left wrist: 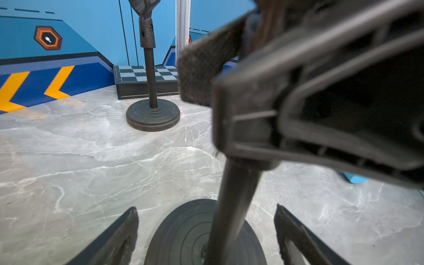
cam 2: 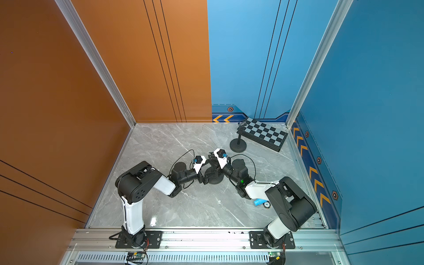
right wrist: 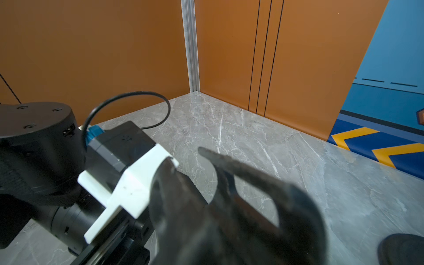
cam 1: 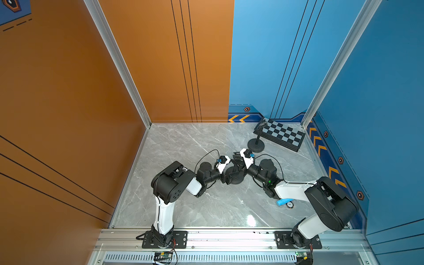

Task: Assemble a microphone stand
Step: Screw the microphone stand pole into the microphone stand base.

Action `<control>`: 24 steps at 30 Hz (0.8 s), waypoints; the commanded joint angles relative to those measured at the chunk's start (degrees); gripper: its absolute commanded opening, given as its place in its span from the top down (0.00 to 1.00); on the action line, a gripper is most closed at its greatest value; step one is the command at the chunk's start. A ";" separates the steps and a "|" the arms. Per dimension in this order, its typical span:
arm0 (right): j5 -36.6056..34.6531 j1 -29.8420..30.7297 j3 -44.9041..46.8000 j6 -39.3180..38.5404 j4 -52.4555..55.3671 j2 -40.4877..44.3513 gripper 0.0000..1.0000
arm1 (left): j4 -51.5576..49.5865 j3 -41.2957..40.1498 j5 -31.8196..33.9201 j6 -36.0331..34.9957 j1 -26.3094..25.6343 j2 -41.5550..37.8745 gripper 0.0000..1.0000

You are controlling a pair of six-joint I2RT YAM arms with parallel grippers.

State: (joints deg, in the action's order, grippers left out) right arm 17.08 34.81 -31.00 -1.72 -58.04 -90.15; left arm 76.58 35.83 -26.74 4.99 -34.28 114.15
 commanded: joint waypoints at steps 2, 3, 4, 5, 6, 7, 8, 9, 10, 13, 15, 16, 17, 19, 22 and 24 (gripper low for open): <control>-2.16 1.22 1.27 -7.99 -0.87 -2.45 1.00 | 4.25 -0.63 1.52 1.00 -0.07 1.64 0.09; -2.50 1.30 1.54 -8.23 -1.18 -2.81 1.00 | 4.20 -0.90 1.95 0.58 -0.09 1.50 0.08; -2.78 1.17 1.94 -8.29 -1.65 -2.89 1.00 | 4.20 -0.93 2.23 0.53 -0.08 1.47 0.08; -3.07 1.01 2.28 -7.86 -2.19 -2.94 1.00 | 4.22 -0.90 2.10 0.47 0.05 1.67 0.08; -2.98 0.64 2.40 -7.08 -2.47 -2.93 1.00 | 4.22 -0.81 1.72 0.49 0.08 1.85 0.09; -2.98 0.43 2.64 -6.82 -2.83 -2.97 1.00 | 4.20 -0.70 1.49 0.38 0.02 1.96 0.09; -3.07 0.29 3.00 -6.88 -3.12 -2.96 1.00 | 4.20 -0.59 1.49 0.29 0.07 2.04 0.09; -3.08 0.07 3.26 -6.80 -3.17 -2.94 1.00 | 4.22 -0.43 1.53 0.35 0.04 2.09 0.09; -3.05 -0.10 3.49 -6.72 -3.12 -2.96 1.00 | 4.20 -0.29 1.60 0.40 0.09 2.13 0.10; -2.47 -0.80 3.86 -6.06 -3.75 -3.74 1.00 | 4.21 0.43 1.23 0.82 0.25 2.46 0.24; -2.32 -1.18 3.94 -5.40 -4.51 -4.34 1.00 | 4.22 1.22 -0.24 1.52 0.54 2.98 0.33; -2.03 -1.58 3.87 -4.79 -4.74 -4.60 1.00 | 4.22 1.59 -0.84 1.94 0.69 3.22 0.36; -1.51 -1.81 3.71 -4.10 -4.85 -4.87 1.00 | 4.24 1.77 -0.93 2.40 0.88 3.43 0.38; -0.62 -2.41 3.72 -2.56 -5.39 -5.44 1.00 | 4.20 1.83 -0.72 2.96 1.20 3.45 0.38; 0.91 -2.69 3.76 -0.99 -4.96 -5.28 1.00 | 4.24 1.71 -1.23 3.10 1.42 3.19 0.38; 2.08 -2.66 3.97 -0.21 -3.87 -4.59 1.00 | 4.28 1.78 -2.70 3.03 1.42 2.72 0.37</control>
State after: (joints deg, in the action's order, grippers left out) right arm 17.30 32.53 -28.64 -3.95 -67.18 -93.65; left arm 79.77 36.84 -26.79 7.40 -33.26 117.01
